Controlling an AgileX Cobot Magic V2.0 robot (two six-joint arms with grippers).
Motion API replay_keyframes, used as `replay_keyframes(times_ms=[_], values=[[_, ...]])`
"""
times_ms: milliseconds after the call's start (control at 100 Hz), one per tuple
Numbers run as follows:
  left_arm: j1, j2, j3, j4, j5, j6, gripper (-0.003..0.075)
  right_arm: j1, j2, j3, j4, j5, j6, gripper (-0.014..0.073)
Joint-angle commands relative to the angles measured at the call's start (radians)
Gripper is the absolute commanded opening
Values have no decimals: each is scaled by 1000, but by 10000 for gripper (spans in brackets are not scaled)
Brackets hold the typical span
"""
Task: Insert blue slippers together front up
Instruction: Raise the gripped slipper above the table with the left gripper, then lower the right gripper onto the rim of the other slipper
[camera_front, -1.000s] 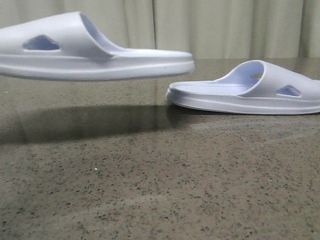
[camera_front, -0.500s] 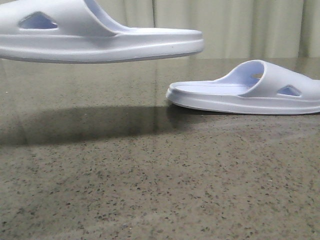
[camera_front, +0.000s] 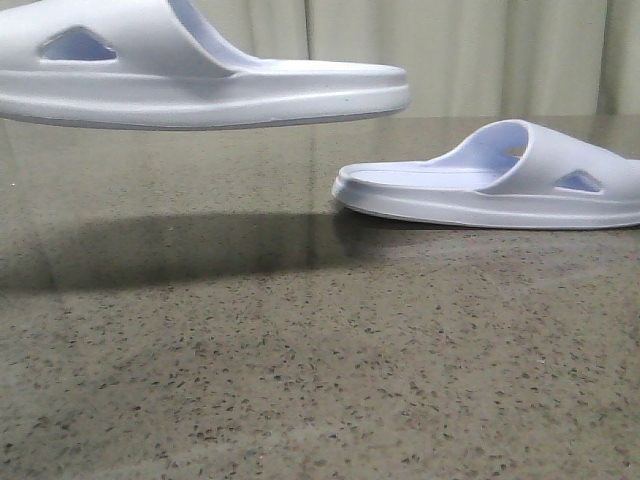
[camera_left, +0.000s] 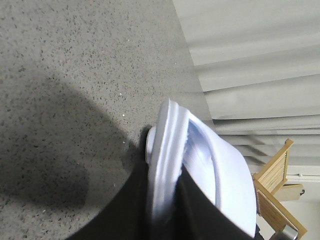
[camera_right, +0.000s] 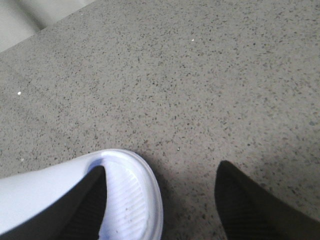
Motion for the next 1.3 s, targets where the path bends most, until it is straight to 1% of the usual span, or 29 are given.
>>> replay_keyframes(times_ms=[0, 220, 1030, 1170, 1290], values=[[1, -11, -25, -44, 25, 0, 16, -5, 8, -51, 17, -75, 1, 404], [1, -11, -25, -40, 25, 0, 16, -5, 45, -76, 19, -75, 1, 404], [1, -11, -25, -40, 24, 0, 16, -5, 139, -84, 19, -75, 1, 404], [1, -11, -25, -40, 24, 0, 16, -5, 147, -84, 38, -67, 1, 404], [1, -11, -25, -40, 24, 0, 16, 15, 147, -84, 40, -67, 1, 404]])
